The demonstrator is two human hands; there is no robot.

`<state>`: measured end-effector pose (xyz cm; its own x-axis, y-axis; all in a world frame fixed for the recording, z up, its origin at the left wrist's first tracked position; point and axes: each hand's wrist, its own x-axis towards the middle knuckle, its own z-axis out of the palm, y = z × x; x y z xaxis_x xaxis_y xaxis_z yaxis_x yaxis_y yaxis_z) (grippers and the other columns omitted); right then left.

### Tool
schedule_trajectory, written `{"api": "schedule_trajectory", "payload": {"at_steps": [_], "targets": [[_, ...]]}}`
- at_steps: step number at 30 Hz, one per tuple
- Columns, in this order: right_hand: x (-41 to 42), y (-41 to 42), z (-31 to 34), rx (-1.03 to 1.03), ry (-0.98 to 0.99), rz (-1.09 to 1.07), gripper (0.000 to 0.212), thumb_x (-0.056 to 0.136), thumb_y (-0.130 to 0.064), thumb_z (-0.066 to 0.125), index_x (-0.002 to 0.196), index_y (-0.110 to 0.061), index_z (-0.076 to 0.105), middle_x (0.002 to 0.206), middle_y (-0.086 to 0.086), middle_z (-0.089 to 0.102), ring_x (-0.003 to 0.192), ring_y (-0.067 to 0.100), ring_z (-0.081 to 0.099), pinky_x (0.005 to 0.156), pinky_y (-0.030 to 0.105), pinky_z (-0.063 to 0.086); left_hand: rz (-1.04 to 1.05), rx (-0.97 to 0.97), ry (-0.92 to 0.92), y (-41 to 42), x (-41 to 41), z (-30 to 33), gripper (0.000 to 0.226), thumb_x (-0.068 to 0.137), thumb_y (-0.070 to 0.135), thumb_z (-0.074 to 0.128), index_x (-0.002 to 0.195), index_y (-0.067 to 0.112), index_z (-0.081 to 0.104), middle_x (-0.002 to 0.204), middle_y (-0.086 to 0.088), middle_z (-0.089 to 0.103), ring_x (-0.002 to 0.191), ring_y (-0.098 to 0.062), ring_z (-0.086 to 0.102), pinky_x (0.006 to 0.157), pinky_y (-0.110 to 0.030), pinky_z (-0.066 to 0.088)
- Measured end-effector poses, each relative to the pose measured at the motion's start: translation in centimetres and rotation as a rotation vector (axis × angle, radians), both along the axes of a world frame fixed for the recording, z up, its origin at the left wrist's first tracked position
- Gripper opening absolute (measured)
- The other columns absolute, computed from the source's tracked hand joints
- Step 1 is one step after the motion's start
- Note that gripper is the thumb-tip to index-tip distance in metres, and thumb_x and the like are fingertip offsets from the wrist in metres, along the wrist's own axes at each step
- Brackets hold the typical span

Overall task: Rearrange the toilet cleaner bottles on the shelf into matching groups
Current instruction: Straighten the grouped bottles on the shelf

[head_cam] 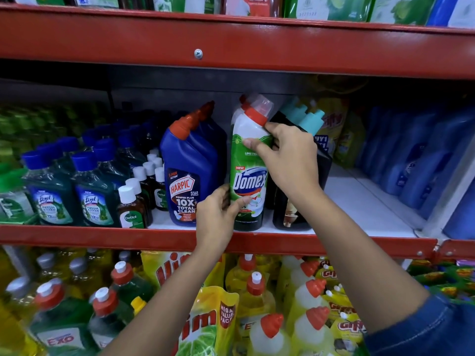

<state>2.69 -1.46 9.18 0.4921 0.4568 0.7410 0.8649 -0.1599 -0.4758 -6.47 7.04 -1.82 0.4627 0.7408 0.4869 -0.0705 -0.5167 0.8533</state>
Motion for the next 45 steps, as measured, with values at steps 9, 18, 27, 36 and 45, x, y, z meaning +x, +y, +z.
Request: {"api": "schedule_trajectory", "payload": {"at_steps": [9,18,27,36,45], "targets": [[-1.8,0.0,-0.5,0.385,-0.083,0.071,0.048,0.083,-0.029,0.074,0.123,-0.007,0.06,0.119,0.006,0.064,0.112,0.017,0.06,0.095,0.031,0.051,0.056,0.035,-0.075,0.0,-3.3,1.2,0.048,0.077,0.023,0.077,0.12,0.007,0.063,0.107,0.008,0.065,0.094,0.005,0.065,0.082,-0.007,0.051],[-6.2,5.8,-1.8,0.02,0.164,0.421,0.054,0.08,-0.034,0.075,0.125,-0.009,0.059,0.119,0.008,0.067,0.11,0.027,0.064,0.095,0.045,0.053,0.325,0.14,-0.081,4.7,-7.6,1.2,0.043,0.079,0.044,0.071,0.114,0.024,0.055,0.112,0.003,0.056,0.104,-0.012,0.058,0.087,-0.029,0.053],[-5.8,8.8,-2.7,-0.218,-0.038,0.154,0.036,0.087,-0.05,0.06,0.093,-0.014,0.063,0.09,0.011,0.073,0.089,0.038,0.066,0.072,0.041,0.052,0.175,-0.015,0.033,6.3,-7.5,0.0,0.05,0.083,0.048,0.064,0.122,0.021,0.051,0.109,0.0,0.069,0.096,-0.011,0.066,0.083,-0.038,0.057],[-6.2,8.5,-2.5,-0.234,-0.109,0.124,0.036,0.091,-0.047,0.058,0.085,-0.012,0.059,0.08,0.012,0.069,0.08,0.039,0.063,0.06,0.033,0.033,0.179,0.007,0.024,6.6,-7.6,-0.2,0.049,0.085,0.045,0.063,0.125,0.019,0.052,0.106,0.001,0.07,0.095,-0.011,0.067,0.082,-0.045,0.058],[-6.4,8.2,-2.9,-0.204,-0.134,0.125,0.037,0.091,-0.049,0.056,0.094,-0.012,0.059,0.081,0.01,0.07,0.079,0.037,0.064,0.06,0.035,0.038,0.182,0.07,0.047,6.3,-7.9,-0.1,0.048,0.087,0.047,0.06,0.126,0.02,0.05,0.103,0.008,0.065,0.089,-0.001,0.063,0.079,-0.037,0.058]]}}
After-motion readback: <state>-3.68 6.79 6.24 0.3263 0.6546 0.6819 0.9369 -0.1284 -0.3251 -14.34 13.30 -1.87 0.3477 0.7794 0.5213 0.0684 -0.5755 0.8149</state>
